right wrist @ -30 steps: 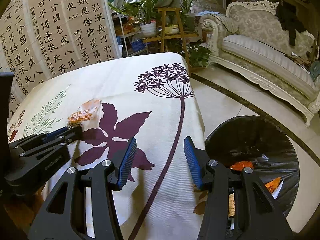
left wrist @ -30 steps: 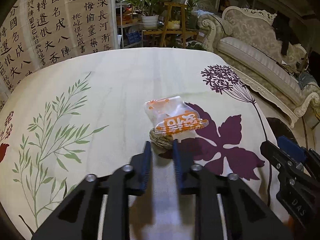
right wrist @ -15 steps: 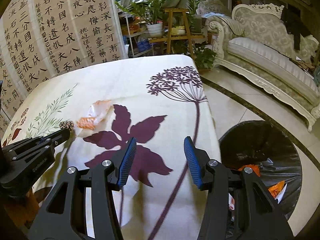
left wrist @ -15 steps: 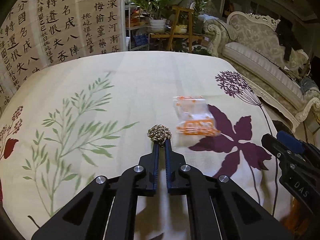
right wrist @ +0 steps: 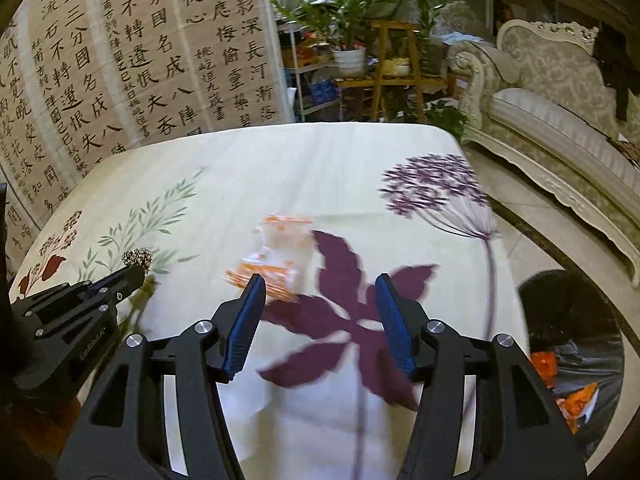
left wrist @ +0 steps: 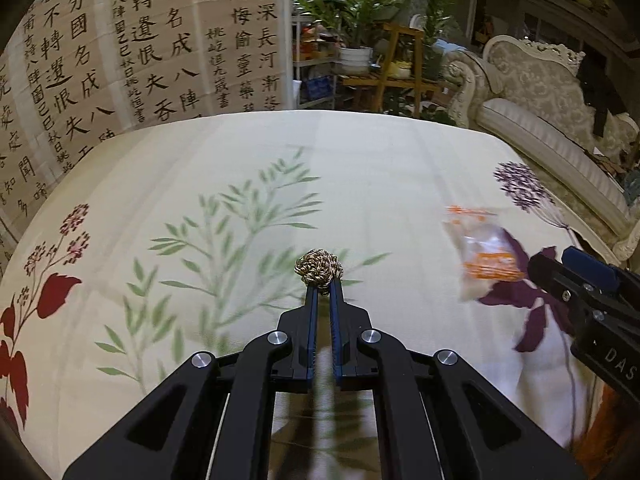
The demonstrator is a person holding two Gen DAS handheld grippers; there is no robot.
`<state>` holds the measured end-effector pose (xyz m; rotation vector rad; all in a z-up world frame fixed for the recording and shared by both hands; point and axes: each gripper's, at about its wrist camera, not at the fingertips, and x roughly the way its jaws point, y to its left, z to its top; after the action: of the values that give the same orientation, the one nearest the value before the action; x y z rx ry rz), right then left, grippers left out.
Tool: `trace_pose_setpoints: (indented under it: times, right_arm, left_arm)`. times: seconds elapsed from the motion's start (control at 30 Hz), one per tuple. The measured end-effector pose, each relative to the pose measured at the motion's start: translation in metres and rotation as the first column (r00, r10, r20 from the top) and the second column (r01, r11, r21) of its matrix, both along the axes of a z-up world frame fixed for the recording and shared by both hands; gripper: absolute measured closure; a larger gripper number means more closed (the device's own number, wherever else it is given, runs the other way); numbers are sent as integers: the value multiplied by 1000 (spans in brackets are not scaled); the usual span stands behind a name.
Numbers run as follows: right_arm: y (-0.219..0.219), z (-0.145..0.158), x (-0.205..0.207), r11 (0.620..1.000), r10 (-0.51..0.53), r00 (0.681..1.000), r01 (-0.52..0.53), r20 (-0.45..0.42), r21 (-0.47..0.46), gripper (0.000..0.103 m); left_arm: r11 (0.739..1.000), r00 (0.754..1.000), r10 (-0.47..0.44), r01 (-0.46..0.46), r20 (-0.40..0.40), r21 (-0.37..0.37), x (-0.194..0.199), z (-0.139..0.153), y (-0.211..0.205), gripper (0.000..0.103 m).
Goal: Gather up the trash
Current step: 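Grasp the pinecone with the left tool while the right tool grasps the snack wrapper, then carry the pinecone and snack wrapper over the black bin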
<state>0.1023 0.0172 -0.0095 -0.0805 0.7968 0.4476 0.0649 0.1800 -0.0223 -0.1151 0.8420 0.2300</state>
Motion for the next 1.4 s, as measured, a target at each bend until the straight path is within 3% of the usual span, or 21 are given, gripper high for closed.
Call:
trace_pose_setpoints:
  times: [0.33, 0.6, 0.67, 0.7, 1.27, 1.3, 1.4]
  right_arm:
    - [37, -12, 27, 999, -21, 999, 20, -49, -27, 43]
    - [44, -23, 33, 997, -26, 997, 20, -79, -71, 42]
    - [44, -23, 31, 997, -26, 997, 20, -74, -79, 46]
    - [43, -22, 30, 996, -25, 997, 20, -70, -84, 53]
    - [14, -12, 4, 998, -11, 999, 9, -33, -61, 80]
    - [9, -11, 2, 998, -15, 999, 13, -29, -58, 88]
    - [-2, -6, -4, 999, -20, 1000, 19, -22, -36, 93]
  left_arm:
    - [999, 999, 50, -50, 1, 13, -1, -3, 39, 96]
    - [999, 999, 45, -45, 5, -2, 3, -2, 45, 96]
    - [999, 999, 44, -44, 6, -3, 3, -2, 44, 96]
    - [999, 999, 44, -44, 7, -4, 3, -2, 43, 96]
    - [1000, 1000, 15, -15, 22, 2, -7, 4, 19, 96]
    - [1000, 1000, 12, -12, 24, 0, -9, 4, 17, 96]
    - [1000, 999, -1, 2, 33, -2, -13, 8, 7, 96]
